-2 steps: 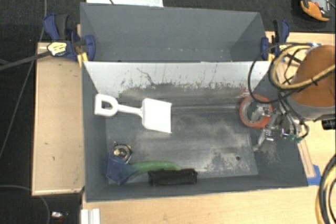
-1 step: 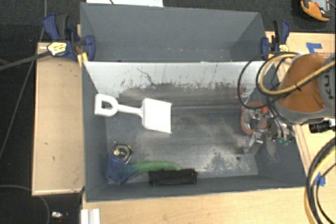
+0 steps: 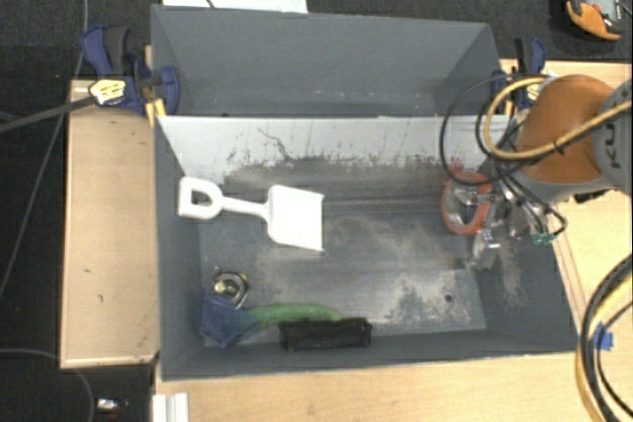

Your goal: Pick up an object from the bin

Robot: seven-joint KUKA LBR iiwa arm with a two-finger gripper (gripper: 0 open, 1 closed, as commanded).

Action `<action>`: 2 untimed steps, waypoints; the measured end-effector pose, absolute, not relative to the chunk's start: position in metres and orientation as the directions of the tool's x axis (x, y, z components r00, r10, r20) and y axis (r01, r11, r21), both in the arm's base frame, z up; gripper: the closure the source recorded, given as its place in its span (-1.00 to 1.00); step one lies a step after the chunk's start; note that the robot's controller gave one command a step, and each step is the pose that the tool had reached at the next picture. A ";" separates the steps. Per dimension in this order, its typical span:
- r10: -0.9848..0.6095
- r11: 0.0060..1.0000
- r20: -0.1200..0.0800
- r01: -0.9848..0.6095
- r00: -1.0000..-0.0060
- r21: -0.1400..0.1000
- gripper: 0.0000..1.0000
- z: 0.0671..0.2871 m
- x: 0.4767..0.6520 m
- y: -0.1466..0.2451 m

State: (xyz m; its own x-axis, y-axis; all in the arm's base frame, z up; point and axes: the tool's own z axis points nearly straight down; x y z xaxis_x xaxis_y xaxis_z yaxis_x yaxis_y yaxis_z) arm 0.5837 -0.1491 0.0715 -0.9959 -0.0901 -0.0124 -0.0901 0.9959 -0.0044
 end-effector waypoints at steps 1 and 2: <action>0.340 0.940 -0.016 0.340 -0.940 0.001 -1.00 0.071 0.518 -0.150; 0.411 0.912 -0.024 0.411 -0.911 0.006 1.00 0.072 0.559 -0.146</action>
Offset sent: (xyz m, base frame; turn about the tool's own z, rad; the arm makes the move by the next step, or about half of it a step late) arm -0.0264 0.0033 -0.0015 0.5174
